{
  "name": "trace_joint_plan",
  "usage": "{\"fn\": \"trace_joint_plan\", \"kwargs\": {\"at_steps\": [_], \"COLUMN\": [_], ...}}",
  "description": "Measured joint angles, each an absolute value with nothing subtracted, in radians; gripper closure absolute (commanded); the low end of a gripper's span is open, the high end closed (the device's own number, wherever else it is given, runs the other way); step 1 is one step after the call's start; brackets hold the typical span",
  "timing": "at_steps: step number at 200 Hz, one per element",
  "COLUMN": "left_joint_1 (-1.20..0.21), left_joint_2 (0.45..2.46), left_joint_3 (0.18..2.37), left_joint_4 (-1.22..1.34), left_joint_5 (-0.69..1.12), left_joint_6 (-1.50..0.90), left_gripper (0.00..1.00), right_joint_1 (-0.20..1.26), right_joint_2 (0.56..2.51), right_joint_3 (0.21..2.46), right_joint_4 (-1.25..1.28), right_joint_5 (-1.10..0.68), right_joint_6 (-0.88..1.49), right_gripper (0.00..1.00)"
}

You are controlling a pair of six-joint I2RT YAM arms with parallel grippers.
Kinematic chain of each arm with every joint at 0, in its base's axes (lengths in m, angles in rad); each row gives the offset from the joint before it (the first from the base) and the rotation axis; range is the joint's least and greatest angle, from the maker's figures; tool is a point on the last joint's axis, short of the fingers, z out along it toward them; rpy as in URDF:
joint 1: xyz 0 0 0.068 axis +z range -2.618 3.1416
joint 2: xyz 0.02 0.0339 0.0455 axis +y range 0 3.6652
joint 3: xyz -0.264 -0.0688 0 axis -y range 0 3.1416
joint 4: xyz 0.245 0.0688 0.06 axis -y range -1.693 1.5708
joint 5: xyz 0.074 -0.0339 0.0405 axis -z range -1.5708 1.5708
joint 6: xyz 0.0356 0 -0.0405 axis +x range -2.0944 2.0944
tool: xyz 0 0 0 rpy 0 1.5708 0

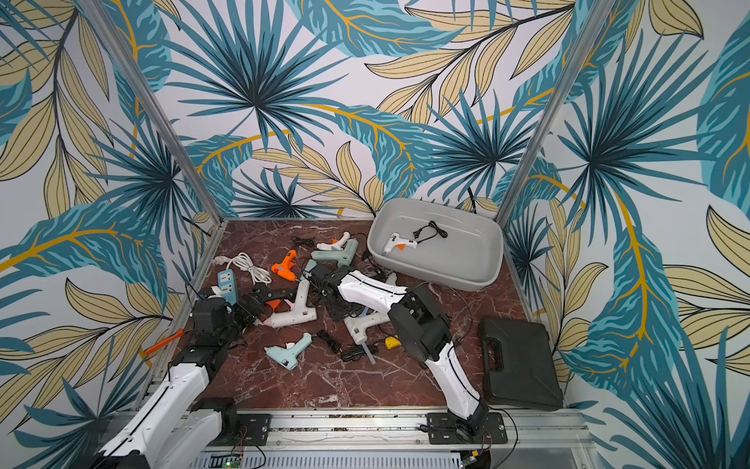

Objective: Put the hot melt glue gun into the storage box
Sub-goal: Pick up the hot melt adhesive gun from the center of the board, then place the hot melt adhesive gun in the storage box.

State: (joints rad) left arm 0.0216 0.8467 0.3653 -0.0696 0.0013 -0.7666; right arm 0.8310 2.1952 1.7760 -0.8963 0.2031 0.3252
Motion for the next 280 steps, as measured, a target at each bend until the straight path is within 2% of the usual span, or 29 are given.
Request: {"fn": "trace_joint_plan", "kwargs": {"at_steps": [12,58,111,156,196,221,280], "left_joint_1": [0.022,0.022,0.001,-0.213,-0.379,-0.445,-0.545], "left_joint_2": [0.839,0.779,0.768,0.786,0.862,0.942,1.111], "left_joint_3": [0.365,0.366,0.369,0.447,0.519,0.548,0.647], "left_joint_4": [-0.069,-0.054,0.117,0.260,0.295,0.303,0.333], "left_joint_5": [0.007,0.095,0.382,0.557,0.590,0.588,0.591], "left_joint_6": [-0.763,-0.725,-0.718,-0.629,-0.513,-0.470,-0.426], "left_gripper": [0.00,0.00,0.00,0.00,0.00,0.00,0.08], "right_joint_1": [0.831,0.832,0.829,0.816,0.812,0.811,0.811], "right_joint_2": [2.151,1.909,1.741,1.681,1.636,1.608,1.573], "right_joint_3": [1.769,1.739,1.676,1.644,1.617,1.595,1.578], "right_joint_4": [-0.892,-0.837,-0.736,-0.657,-0.595,-0.553,-0.480], "right_joint_5": [0.206,0.244,0.303,0.292,0.267,0.253,0.224], "right_joint_6": [0.331,0.379,0.441,0.467,0.485,0.499,0.524], "right_gripper": [1.00,1.00,1.00,1.00,1.00,1.00,1.00]}}
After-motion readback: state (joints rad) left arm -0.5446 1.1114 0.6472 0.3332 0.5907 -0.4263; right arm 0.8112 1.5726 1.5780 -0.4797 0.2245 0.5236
